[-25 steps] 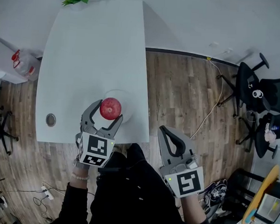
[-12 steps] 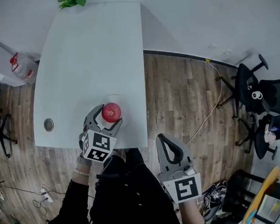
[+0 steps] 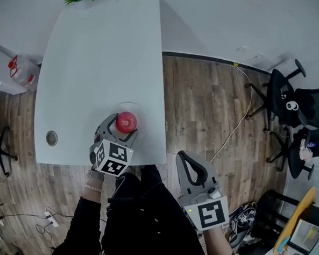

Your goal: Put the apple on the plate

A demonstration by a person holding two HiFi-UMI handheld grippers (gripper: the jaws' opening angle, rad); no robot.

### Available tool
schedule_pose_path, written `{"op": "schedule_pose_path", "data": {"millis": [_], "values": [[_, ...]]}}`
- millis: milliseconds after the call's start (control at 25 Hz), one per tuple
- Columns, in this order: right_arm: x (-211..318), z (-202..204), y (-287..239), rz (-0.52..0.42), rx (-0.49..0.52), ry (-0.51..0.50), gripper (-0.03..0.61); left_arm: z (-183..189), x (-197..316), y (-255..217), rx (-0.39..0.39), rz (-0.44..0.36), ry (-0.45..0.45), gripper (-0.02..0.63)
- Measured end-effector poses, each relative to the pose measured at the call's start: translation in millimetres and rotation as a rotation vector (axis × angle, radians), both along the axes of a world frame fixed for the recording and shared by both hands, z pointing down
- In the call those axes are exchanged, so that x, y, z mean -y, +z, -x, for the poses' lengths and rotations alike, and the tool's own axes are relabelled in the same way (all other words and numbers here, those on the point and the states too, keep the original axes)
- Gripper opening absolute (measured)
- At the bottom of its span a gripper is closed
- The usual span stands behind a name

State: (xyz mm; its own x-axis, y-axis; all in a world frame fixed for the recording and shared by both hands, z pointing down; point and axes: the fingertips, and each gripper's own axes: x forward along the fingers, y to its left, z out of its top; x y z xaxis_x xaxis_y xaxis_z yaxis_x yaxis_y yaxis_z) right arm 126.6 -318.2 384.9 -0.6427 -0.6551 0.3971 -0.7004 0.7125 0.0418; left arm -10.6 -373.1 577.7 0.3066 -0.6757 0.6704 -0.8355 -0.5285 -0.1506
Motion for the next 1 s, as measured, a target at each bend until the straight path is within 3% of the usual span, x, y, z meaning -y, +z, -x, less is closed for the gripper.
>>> {"op": "schedule_pose_path", "data": {"millis": [360,1000], "values": [[-7.1,-5.5,3.7,0.014,-0.002,0.005,0.041,-9.6,2.6,8.8,0.018,0.004,0.039,0.357],[-8.4,3.0,2.9,0.009,0.014,-0.014,0.041,-5.8,-0.3,8.6,-0.081,0.040,0.014,0.359]]}}
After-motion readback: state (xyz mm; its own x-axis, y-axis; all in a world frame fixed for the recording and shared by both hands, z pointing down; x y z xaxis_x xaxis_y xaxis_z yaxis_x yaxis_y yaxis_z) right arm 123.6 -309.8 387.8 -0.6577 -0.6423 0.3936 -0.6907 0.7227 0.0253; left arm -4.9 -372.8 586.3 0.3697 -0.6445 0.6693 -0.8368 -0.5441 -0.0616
